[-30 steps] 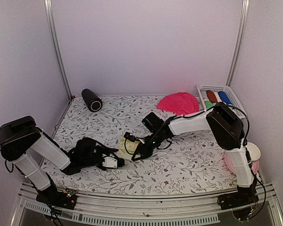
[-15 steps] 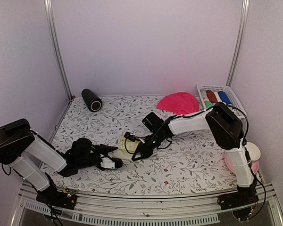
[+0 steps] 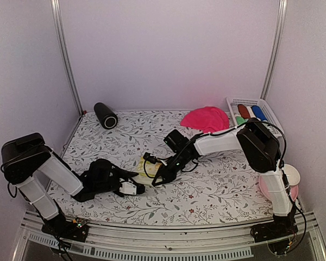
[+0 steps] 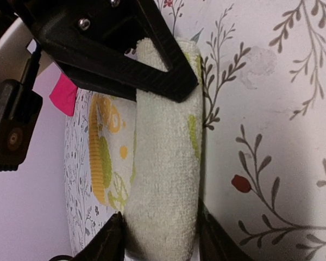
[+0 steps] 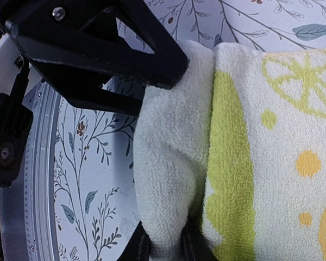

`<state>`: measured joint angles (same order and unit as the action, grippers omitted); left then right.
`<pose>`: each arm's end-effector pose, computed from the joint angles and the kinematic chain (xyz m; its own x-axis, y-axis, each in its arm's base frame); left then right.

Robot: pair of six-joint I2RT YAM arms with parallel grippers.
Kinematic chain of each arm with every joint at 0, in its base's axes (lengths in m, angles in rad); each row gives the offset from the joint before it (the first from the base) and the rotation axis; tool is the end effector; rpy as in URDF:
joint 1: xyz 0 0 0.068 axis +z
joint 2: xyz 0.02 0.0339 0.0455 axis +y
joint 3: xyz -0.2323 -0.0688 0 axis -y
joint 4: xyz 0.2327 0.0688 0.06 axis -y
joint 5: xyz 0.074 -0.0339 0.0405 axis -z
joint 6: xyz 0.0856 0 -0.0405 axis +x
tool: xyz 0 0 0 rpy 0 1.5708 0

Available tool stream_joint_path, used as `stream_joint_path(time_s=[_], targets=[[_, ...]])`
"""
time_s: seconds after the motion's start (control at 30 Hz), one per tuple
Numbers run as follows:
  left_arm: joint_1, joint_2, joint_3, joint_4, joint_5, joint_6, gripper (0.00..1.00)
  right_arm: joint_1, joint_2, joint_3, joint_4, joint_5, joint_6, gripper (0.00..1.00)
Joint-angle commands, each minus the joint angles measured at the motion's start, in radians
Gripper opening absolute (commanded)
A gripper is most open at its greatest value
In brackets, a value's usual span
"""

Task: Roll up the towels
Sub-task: Roll the towel at the center of the board.

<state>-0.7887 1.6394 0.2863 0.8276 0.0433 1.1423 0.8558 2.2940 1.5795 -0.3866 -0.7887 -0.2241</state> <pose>0.1967 -0.2032 0.0510 0.5218 0.7642 -0.3792 0.6270 -0.0422 0.7778 0.2489 0.3793 0.0607 -0.4049 -0.7053 -0.5819 -0.8540 0.0645 0.5162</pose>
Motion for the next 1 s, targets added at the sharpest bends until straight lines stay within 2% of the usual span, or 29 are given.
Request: stream_joint_path(time_s=[0.0,0.07,0.13,0.23,0.3,0.33,0.57,0.77,0.97], targets=[[-0.011,0.044,0.021,-0.023,-0.024,0.01,0.41,-0.009,0.045,-0.001,-0.088,0.025,-0.016,0.16],[-0.011,0.053,0.027,-0.027,-0.03,0.013,0.32,-0.011,0.045,0.0,-0.091,0.025,-0.019,0.16],[-0.012,0.053,0.027,-0.04,-0.03,0.016,0.18,-0.012,0.045,0.002,-0.093,0.025,-0.021,0.16],[-0.013,0.039,0.032,-0.084,-0.029,0.01,0.14,-0.016,0.045,0.005,-0.095,0.024,-0.027,0.17],[-0.012,0.019,0.043,-0.152,-0.024,-0.007,0.08,-0.018,0.045,0.006,-0.098,0.025,-0.032,0.18],[-0.013,0.006,0.051,-0.19,-0.018,-0.016,0.07,-0.019,0.039,0.007,-0.099,0.031,-0.035,0.23],[-0.003,-0.076,0.154,-0.528,0.042,-0.156,0.03,-0.02,-0.124,-0.076,-0.053,0.13,-0.06,0.46],[0.026,-0.062,0.256,-0.752,0.123,-0.262,0.04,-0.003,-0.347,-0.268,0.101,0.253,-0.075,0.55],[0.083,-0.013,0.345,-0.895,0.227,-0.328,0.04,0.087,-0.485,-0.462,0.336,0.362,-0.155,0.6]])
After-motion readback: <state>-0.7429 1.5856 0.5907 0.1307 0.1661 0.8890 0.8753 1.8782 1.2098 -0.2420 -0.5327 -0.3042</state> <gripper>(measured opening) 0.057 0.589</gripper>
